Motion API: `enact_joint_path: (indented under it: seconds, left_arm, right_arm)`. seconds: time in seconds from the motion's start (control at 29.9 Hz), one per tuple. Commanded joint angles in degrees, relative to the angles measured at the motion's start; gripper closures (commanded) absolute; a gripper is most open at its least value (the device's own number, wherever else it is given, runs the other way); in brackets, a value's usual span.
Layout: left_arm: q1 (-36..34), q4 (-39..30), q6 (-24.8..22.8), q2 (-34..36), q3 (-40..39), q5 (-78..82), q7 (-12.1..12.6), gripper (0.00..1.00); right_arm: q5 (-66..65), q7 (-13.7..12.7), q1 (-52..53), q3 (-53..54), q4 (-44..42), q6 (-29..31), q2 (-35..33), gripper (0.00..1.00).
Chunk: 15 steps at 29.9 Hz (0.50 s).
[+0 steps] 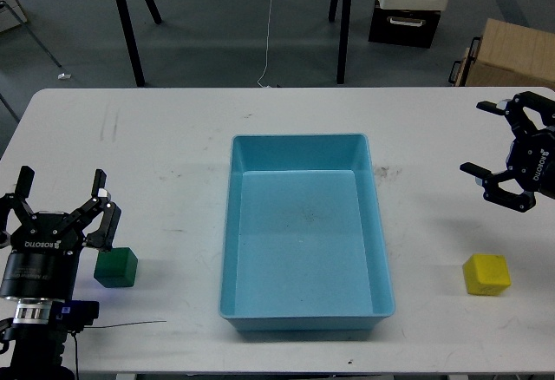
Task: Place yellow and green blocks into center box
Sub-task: 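Move the right gripper over the yellow cube and lower it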
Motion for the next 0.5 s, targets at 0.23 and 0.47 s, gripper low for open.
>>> enact_joint_path:
  seconds: [0.23,0.47]
  left_arm:
    - [-1.3,2.0,0.0,-0.1,0.2,-0.1,0.0,0.00]
    - [-1.3,2.5,0.0,-0.1,0.1,0.0,0.0,0.00]
  right_arm:
    - [-25.7,-11.5,44.1,-50.5,1.2,8.7,-3.8,0.00]
    - [-34.3,-11.6,42.6,-57.8,2.7,8.7,-1.7,0.00]
